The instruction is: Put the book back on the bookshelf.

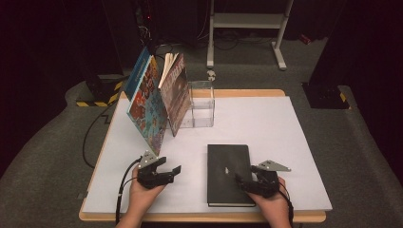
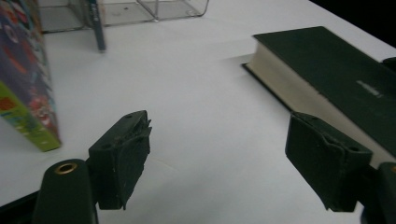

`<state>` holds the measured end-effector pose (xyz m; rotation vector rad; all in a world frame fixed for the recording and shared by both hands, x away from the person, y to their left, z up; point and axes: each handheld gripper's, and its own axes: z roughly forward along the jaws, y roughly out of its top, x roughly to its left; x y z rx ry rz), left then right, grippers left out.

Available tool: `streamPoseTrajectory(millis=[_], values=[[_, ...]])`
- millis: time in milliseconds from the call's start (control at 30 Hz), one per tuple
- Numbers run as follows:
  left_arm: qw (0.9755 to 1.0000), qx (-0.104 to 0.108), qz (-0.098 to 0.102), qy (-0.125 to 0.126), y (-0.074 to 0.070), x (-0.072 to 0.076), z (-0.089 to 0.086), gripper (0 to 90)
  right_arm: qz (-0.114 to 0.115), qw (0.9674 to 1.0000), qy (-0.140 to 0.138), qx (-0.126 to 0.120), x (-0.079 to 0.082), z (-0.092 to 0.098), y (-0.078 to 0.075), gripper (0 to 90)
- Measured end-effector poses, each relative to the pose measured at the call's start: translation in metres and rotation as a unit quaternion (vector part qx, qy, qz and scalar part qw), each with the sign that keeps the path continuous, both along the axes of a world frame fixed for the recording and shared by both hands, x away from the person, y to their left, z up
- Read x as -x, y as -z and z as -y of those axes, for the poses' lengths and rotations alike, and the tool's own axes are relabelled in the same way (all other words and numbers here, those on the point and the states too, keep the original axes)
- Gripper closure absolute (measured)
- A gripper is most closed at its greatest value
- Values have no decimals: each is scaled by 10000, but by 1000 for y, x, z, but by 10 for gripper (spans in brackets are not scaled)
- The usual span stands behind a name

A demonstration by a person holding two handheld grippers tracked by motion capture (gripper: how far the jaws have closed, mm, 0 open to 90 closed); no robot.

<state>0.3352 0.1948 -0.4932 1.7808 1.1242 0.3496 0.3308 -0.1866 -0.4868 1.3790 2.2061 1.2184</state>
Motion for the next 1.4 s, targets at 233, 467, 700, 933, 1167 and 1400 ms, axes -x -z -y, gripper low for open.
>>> streamPoseTrajectory(millis=[233,467,700,933,1167,1400], values=[[9994,15,81,335,-2,8,17,225,-1,9992,-360,167,-17,-39,-3,229],[9972,84,-37,737,-1,16,43,224,-19,9979,-630,131,-20,-46,-3,239],[9954,136,-270,910,8,15,61,231,30,9978,-655,-47,-7,-30,0,239],[9962,155,-289,805,7,11,69,253,19,9969,-740,-250,0,-29,4,275],[9960,50,-306,844,4,-4,71,269,131,9981,-602,-54,2,-36,1,272],[9969,70,-361,694,2,-30,66,294,212,9976,-650,54,-2,-46,0,274]])
